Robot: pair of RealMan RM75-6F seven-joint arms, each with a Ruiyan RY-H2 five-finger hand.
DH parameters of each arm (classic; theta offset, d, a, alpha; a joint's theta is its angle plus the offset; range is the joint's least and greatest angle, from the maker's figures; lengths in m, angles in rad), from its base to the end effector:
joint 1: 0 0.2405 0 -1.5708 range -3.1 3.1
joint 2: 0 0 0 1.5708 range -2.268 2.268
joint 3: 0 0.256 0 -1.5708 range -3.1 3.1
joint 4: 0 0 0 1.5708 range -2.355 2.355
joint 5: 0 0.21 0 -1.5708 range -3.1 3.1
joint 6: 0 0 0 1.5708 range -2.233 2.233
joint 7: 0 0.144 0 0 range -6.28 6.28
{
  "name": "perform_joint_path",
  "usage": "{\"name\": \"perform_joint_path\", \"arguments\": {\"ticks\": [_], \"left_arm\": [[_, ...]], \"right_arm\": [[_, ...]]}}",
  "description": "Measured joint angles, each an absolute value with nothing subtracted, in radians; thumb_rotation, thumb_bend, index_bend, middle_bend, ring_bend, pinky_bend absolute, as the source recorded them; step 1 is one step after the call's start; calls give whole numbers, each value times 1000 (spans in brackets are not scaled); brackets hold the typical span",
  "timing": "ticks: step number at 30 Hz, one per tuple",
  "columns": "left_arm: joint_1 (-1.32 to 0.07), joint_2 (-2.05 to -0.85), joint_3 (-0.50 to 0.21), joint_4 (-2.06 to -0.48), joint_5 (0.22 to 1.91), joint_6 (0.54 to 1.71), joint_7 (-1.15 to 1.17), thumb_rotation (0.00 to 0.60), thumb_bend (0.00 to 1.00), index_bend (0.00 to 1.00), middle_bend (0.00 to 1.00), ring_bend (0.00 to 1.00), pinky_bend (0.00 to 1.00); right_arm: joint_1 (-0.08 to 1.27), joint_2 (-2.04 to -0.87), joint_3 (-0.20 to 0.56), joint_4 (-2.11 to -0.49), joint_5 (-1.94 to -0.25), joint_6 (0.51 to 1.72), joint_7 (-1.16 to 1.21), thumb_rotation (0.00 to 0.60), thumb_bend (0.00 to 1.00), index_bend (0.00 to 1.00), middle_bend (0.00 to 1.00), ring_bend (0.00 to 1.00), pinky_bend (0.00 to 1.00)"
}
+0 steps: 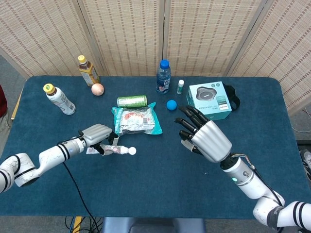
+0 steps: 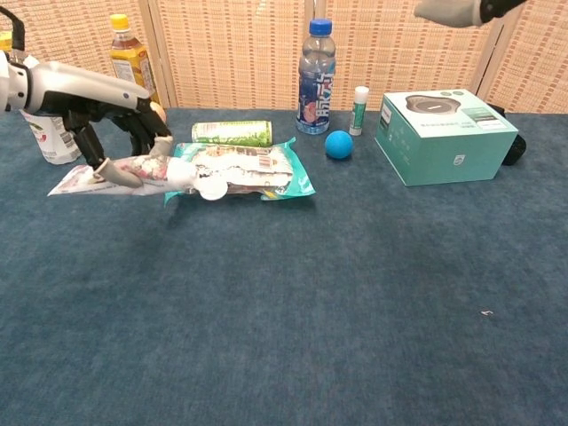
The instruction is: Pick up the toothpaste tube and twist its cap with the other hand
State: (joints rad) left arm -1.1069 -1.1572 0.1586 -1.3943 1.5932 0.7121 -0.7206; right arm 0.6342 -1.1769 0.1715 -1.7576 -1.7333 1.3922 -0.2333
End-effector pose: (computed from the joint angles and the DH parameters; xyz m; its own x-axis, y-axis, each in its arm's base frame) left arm -0.1468 0.3901 0.0672 0.4634 0.5722 0.6767 0.8436 -0.5187 -0.1391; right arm -0.0983 -0.2915 0.1286 0.3408 0.2972 0.8919 -0.5929 -0.6683 0.4493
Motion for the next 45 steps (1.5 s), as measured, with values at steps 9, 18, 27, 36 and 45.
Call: {"name": "perform_joint_path", "arguments": {"ticks": [9,18,27,36,45], "left_arm": [[-1040,-1230,127,-1380,1433,627,-371,600,392,190,243,119,244],[-952,-1224,86,-1418,1288,697,-155,600,374,36,109,27,170],[-740,-1196,59,-1507,1214,1075,-12,600,363,92,128,42,169],[-405,-1187,89,-1547,1252,1483,48,600,358,149,165,86,169],[-225,-1194,109,-1627,1306,1655,170,600,358,155,165,86,169]], "right_arm": [[586,-1133,161,-1756,-1734,1420,-222,600,207,628,344,97,160],[529,-1114,149,-1717,-1693,1439,-206,600,208,600,336,96,160],[425,-1061,86,-1691,-1585,1418,-159,600,214,348,290,95,160],[301,-1064,27,-1649,-1515,1439,-123,600,221,318,284,95,160],[196,-1102,-3,-1634,-1488,1499,-93,600,224,318,284,95,160]]}}
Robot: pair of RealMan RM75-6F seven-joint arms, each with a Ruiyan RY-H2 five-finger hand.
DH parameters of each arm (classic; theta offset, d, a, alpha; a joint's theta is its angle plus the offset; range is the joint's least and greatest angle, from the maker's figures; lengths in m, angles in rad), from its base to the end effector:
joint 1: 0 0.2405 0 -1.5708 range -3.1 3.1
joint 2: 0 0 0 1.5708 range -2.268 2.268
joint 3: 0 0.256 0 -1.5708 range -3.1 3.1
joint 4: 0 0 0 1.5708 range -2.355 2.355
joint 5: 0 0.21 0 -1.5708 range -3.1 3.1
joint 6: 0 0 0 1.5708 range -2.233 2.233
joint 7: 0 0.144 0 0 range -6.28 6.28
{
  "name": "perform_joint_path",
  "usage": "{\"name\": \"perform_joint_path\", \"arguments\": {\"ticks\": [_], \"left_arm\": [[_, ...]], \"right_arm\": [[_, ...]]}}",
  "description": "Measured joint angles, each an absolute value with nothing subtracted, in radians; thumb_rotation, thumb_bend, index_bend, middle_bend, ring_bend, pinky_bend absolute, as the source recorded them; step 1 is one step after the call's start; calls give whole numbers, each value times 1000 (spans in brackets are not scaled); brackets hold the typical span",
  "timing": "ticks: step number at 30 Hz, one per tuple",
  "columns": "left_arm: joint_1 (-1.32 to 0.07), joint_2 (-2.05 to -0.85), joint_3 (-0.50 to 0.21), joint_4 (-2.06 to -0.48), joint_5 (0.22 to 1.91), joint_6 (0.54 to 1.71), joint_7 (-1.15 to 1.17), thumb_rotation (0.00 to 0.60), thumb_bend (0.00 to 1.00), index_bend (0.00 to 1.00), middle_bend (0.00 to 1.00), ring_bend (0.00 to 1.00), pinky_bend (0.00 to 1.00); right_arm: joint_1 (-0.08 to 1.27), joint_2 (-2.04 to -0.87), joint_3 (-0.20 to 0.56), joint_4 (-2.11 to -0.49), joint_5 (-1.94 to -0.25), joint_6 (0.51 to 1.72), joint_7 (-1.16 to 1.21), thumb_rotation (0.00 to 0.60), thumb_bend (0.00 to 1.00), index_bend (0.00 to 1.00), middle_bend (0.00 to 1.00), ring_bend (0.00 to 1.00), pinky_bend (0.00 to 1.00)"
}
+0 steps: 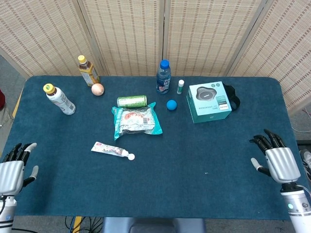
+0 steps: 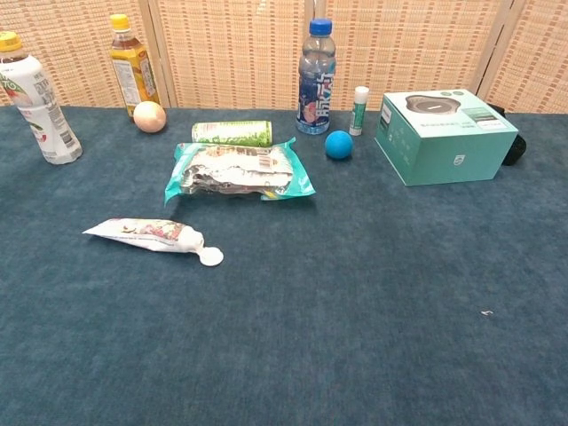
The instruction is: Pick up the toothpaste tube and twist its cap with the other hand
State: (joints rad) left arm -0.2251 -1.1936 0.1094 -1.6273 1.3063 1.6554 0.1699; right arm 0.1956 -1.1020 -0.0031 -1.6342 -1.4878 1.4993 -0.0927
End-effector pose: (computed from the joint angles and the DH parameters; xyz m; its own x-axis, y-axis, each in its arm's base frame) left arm -0.3066 0.1891 0.1459 0.4883 -0.0377 0.8719 0.8719 0.0643 -0.4855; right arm -0.2925 -0.2032 0.1580 0.4778 0.0114 0.8784 -0.8739 -0.0958 0.4766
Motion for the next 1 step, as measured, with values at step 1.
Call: {"name": "perform_joint_path", "arguments": {"ticks": [1], "left_arm": [[-215,-1194,109,-1637,1313,1662,187,600,358,155,165,86,169]], "right_arm": [[187,-1105,-5,-1635,-1486,1502,-93,600,224,318,284,95,160]]}}
